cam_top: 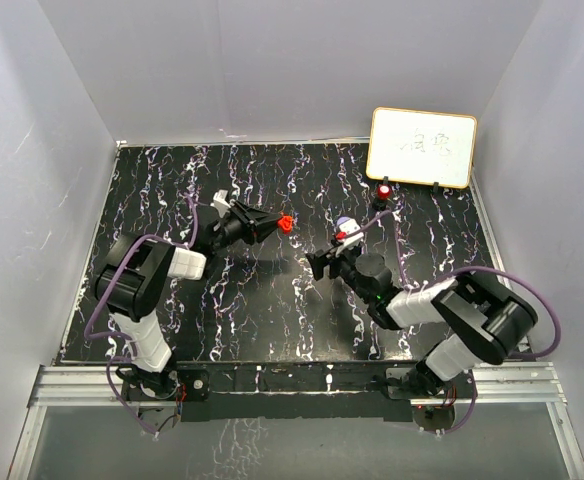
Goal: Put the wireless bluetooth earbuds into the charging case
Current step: Close the charging case at the center of the board.
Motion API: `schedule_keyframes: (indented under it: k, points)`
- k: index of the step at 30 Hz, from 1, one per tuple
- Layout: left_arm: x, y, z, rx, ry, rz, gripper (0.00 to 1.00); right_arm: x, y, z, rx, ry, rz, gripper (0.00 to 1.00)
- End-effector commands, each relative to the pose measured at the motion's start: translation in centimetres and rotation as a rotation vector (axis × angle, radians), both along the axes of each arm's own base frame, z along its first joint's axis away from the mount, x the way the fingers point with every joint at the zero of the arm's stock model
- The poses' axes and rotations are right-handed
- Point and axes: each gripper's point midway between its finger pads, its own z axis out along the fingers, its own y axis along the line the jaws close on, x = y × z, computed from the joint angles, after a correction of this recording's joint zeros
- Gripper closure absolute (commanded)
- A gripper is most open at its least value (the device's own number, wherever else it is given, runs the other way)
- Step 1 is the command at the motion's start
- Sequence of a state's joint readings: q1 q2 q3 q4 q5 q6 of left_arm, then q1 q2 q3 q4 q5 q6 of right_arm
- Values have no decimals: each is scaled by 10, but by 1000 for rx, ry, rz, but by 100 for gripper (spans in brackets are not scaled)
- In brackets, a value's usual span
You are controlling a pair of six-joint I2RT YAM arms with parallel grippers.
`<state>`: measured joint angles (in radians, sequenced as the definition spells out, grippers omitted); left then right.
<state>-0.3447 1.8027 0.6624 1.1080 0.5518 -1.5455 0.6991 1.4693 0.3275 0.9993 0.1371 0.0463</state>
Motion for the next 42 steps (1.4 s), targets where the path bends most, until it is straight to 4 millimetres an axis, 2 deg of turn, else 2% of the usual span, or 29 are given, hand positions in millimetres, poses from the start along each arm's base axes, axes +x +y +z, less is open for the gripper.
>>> schedule_keyframes:
  k: [1,6,11,30,32,35,42]
  points:
    - [8,-19,31,-29,-61,16,100,18,19,55,136,-151,-9,26]
    - [3,-38,27,-53,-38,-12,100,26,29,55,158,-167,-39,27]
    - [0,-46,26,-72,-29,-22,100,36,34,57,171,-183,-63,27]
    - [-8,-47,39,-102,-47,-44,100,59,36,44,121,-158,-150,27]
    - [-9,-47,41,-104,-50,-47,100,62,35,31,92,-138,-159,27]
    - [-9,-47,44,-107,-55,-51,100,64,33,28,82,-134,-175,27]
    - [-14,-46,46,-117,-57,-58,100,68,26,32,77,-157,-219,26]
